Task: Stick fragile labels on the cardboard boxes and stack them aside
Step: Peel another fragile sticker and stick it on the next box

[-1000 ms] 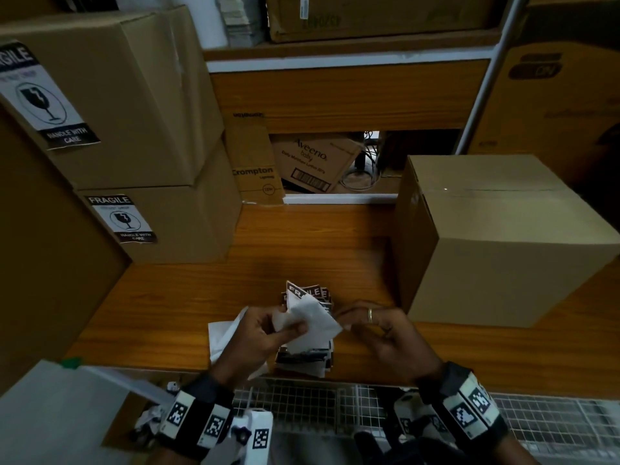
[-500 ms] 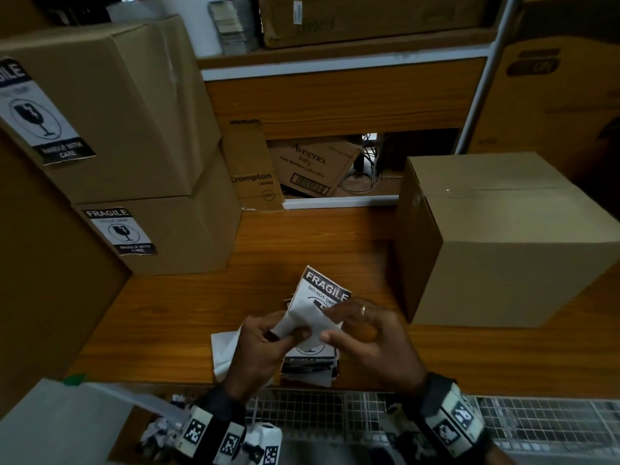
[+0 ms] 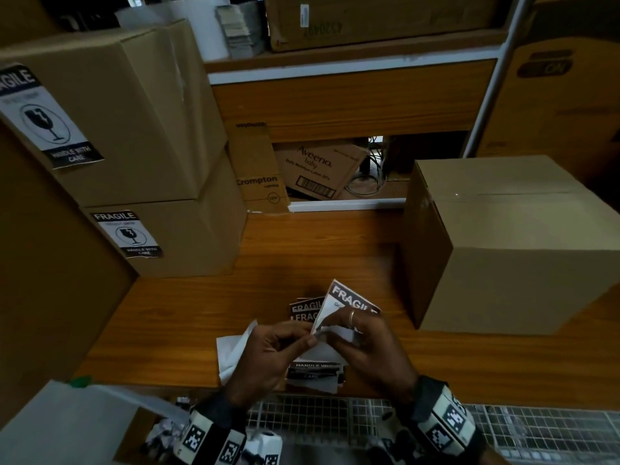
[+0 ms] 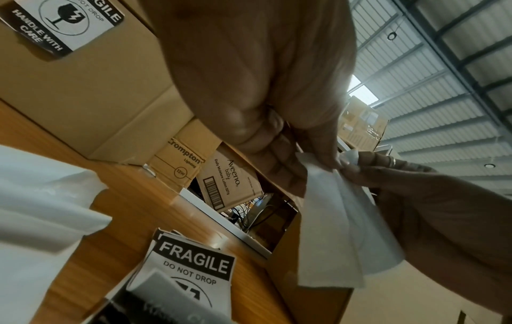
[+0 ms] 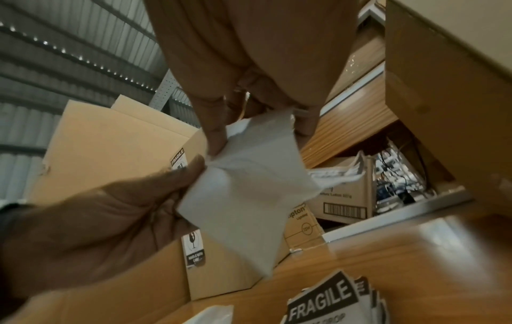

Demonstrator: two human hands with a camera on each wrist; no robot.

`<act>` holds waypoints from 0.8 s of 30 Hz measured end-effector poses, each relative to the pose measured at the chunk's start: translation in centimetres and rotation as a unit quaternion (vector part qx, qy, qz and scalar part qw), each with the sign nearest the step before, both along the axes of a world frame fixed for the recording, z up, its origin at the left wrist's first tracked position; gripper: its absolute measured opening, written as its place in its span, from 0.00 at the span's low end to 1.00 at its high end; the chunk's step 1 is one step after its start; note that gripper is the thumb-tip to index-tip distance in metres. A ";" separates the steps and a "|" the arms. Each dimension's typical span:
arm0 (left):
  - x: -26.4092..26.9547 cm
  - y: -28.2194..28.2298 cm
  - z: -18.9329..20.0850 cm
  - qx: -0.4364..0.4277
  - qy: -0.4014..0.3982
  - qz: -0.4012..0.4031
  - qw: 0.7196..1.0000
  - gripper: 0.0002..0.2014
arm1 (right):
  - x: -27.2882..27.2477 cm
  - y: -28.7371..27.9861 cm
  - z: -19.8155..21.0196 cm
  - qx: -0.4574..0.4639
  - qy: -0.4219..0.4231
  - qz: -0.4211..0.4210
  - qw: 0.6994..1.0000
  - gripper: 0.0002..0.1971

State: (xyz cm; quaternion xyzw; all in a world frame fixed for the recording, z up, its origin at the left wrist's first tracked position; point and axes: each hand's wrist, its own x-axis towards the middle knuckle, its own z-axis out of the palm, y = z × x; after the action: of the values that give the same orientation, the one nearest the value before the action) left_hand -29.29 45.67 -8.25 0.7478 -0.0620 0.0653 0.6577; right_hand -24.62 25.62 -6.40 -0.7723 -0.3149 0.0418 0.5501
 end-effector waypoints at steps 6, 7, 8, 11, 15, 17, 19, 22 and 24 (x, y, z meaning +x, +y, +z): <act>-0.4 0.8 -0.6 0.024 -0.007 0.032 0.999 0.03 | -0.1 -0.1 0.0 0.075 0.071 -0.035 0.994 0.04; -0.5 1.0 -0.7 0.030 -0.006 0.034 0.999 0.03 | 0.0 -0.1 0.0 0.088 0.088 -0.040 0.991 0.03; -0.5 1.1 -0.8 0.033 -0.004 0.035 0.999 0.04 | 0.1 -0.2 0.1 0.110 0.112 -0.047 0.986 0.02; -0.6 1.0 -0.8 0.012 -0.006 0.026 1.000 0.05 | 0.3 -0.4 0.2 0.182 0.180 -0.070 0.964 0.01; -0.6 1.8 -1.7 0.005 -0.017 0.031 0.999 0.07 | 1.1 -0.7 -0.9 0.194 0.168 -0.132 0.957 0.04; -0.8 2.3 -2.2 0.009 -0.012 0.041 0.999 0.10 | 1.5 -0.8 -1.1 0.202 0.172 -0.166 0.950 0.07; -1.0 2.4 -2.4 0.007 0.001 0.042 0.999 0.10 | 1.5 -0.9 -1.1 0.207 0.177 -0.157 0.949 0.05; -1.2 2.5 -2.3 0.002 0.009 0.049 0.999 0.10 | 1.8 -1.1 -1.3 0.217 0.188 -0.148 0.946 0.02; -1.2 2.6 -2.1 -0.001 0.014 0.040 0.999 0.09 | 1.9 -1.1 -1.6 0.222 0.185 -0.149 0.945 0.03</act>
State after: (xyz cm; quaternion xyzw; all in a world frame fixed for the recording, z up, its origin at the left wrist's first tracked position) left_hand -30.46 48.25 -10.35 0.7496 -0.0228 0.0807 0.6566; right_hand -22.76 24.49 -8.01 -0.6471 -0.0899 0.0304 0.7565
